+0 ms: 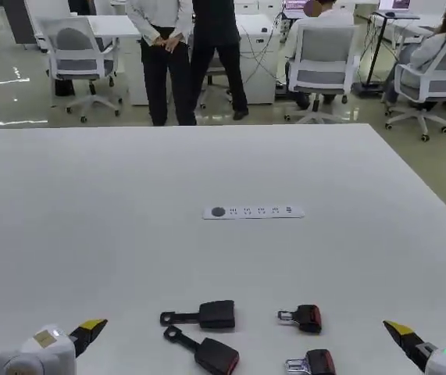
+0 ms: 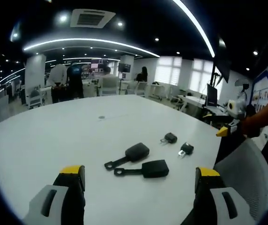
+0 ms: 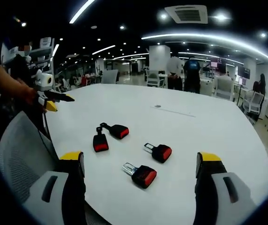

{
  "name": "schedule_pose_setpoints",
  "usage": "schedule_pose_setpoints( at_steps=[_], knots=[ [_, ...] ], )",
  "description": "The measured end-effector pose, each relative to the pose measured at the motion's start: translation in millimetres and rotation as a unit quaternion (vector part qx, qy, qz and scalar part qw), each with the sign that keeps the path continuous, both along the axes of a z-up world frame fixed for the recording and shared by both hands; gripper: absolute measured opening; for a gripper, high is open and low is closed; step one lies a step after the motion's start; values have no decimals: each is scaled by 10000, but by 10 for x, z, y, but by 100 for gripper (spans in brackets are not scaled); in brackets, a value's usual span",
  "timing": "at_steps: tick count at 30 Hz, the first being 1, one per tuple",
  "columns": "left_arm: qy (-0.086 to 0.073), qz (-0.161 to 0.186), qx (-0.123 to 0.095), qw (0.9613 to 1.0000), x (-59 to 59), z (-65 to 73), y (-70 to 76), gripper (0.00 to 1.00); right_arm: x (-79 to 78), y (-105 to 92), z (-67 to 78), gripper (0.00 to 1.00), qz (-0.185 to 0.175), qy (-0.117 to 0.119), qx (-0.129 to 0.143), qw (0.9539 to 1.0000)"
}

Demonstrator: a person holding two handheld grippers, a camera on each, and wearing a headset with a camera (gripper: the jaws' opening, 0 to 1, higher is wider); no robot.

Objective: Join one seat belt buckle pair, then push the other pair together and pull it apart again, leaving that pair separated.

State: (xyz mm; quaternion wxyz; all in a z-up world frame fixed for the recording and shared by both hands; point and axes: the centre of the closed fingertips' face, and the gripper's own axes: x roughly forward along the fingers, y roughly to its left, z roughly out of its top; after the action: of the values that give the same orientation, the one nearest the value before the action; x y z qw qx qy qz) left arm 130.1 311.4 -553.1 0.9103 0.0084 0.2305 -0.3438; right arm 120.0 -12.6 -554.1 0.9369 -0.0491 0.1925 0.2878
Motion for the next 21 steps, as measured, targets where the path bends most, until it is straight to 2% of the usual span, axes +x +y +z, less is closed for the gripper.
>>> schedule_pose_setpoints(
  at_steps=[21],
  knots=[
    [-28, -28, 35, 10000, 7, 8, -2, 100, -43, 22, 28, 100, 21, 9, -6, 10000]
  ],
)
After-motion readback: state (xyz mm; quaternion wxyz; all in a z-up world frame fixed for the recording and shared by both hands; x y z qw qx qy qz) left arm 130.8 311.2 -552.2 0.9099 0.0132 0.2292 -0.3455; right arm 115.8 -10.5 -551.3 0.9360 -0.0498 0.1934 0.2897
